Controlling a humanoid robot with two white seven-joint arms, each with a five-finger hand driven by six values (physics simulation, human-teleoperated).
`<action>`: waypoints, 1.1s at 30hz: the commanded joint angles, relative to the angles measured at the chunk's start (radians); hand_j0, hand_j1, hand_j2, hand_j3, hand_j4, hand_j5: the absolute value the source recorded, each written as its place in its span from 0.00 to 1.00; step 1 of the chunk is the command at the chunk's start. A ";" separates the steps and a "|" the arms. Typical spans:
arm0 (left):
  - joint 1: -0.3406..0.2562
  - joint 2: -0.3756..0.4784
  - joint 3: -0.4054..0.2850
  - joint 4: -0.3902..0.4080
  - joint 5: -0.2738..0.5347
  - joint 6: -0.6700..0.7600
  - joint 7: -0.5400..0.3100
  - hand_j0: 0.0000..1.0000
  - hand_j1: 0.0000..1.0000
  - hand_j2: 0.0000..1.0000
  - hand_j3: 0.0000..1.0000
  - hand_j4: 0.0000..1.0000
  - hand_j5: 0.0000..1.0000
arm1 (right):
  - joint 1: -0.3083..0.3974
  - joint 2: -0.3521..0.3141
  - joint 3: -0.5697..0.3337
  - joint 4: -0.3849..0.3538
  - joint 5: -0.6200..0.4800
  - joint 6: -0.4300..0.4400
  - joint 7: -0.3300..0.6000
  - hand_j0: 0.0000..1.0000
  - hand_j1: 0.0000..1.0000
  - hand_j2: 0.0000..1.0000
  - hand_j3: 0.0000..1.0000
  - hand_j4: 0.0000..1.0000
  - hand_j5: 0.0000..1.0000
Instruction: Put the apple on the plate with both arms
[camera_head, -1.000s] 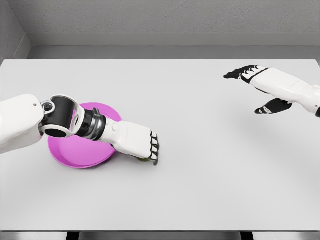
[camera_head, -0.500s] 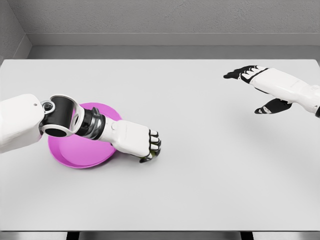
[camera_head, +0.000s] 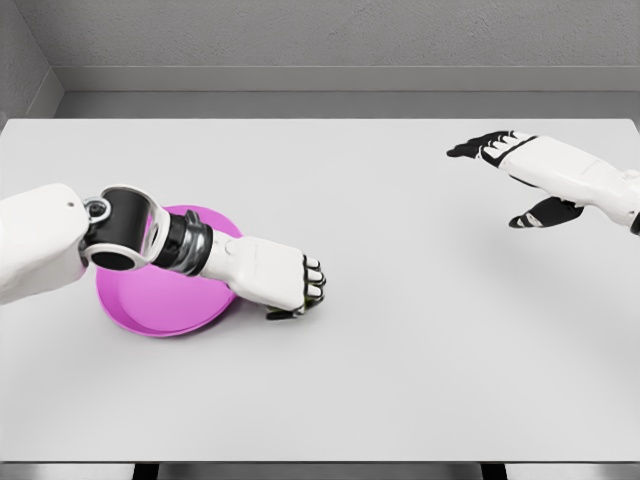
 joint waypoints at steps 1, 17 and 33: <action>0.000 0.001 0.013 0.000 0.071 0.002 0.004 0.12 0.12 0.12 0.12 0.12 0.12 | 0.000 -0.001 0.000 0.000 -0.004 0.001 0.000 1.00 1.00 1.00 1.00 1.00 1.00; 0.014 0.187 0.170 0.017 0.091 0.002 -0.009 0.12 0.12 0.12 0.12 0.12 0.12 | 0.000 -0.001 0.000 0.000 -0.004 0.001 -0.001 1.00 1.00 1.00 1.00 1.00 1.00; 0.058 0.208 0.165 0.118 0.074 0.002 -0.009 1.00 1.00 1.00 1.00 1.00 1.00 | 0.000 -0.003 0.000 0.001 -0.004 0.001 -0.001 1.00 1.00 1.00 1.00 1.00 1.00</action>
